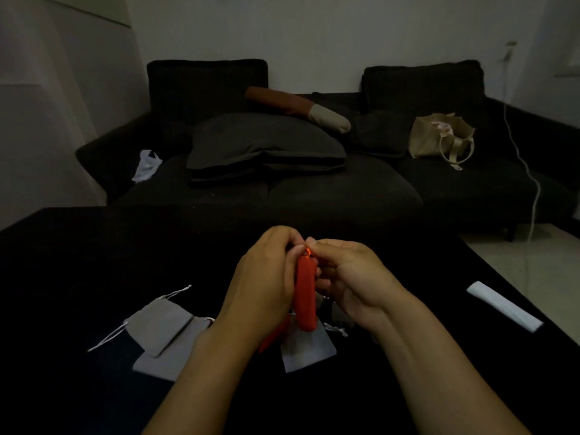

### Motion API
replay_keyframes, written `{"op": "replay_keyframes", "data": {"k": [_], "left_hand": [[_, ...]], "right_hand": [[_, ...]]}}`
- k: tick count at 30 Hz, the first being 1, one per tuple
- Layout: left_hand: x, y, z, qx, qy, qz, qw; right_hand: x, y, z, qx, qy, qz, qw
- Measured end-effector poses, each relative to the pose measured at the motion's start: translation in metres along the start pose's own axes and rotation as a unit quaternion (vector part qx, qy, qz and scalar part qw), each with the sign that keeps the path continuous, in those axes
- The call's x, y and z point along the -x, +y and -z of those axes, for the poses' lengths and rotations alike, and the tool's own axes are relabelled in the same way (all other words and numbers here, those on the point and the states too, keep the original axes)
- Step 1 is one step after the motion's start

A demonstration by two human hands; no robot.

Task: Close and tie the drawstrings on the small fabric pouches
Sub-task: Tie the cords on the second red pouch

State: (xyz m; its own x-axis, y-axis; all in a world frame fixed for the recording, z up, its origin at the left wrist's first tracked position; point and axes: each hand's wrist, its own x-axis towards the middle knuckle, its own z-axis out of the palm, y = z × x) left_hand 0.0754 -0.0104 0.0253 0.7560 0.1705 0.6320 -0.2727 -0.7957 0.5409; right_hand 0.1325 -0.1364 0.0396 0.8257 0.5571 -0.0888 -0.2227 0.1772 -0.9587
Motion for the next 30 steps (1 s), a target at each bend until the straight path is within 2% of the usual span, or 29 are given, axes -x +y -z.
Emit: {"op": "replay_keyframes", "data": {"k": [5,8,13,15,19,21,25,27,30], "left_hand": [[0.002,-0.003,-0.007,0.087,0.056,0.089,0.991],[0.003,-0.004,-0.011,0.142,0.069,0.133,0.979],[0.004,-0.004,-0.013,0.158,0.083,0.142,0.974],[0.004,-0.007,-0.01,0.149,0.076,0.142,0.976],[0.005,-0.017,0.003,0.111,0.081,0.127,0.982],[0.007,-0.023,0.01,0.094,0.077,0.125,0.985],[0.012,-0.043,0.026,0.06,0.005,0.153,0.986],[0.017,-0.06,0.04,0.042,-0.006,0.184,0.982],[0.028,-0.096,0.06,-0.073,-0.011,0.264,0.962]], "right_hand": [[-0.003,0.001,-0.006,0.025,0.085,0.079,0.993],[-0.004,0.004,-0.008,0.026,0.107,0.105,0.988],[-0.007,0.007,-0.008,0.031,0.123,0.111,0.986],[-0.007,0.007,-0.006,0.038,0.095,0.08,0.992],[-0.008,0.011,-0.003,0.098,-0.014,-0.02,0.995],[-0.012,0.016,-0.008,0.127,-0.052,-0.034,0.99],[-0.023,0.029,-0.025,0.167,-0.032,-0.042,0.984],[-0.029,0.041,-0.04,0.207,-0.038,-0.065,0.976],[-0.036,0.061,-0.052,0.327,-0.053,-0.078,0.94]]}}
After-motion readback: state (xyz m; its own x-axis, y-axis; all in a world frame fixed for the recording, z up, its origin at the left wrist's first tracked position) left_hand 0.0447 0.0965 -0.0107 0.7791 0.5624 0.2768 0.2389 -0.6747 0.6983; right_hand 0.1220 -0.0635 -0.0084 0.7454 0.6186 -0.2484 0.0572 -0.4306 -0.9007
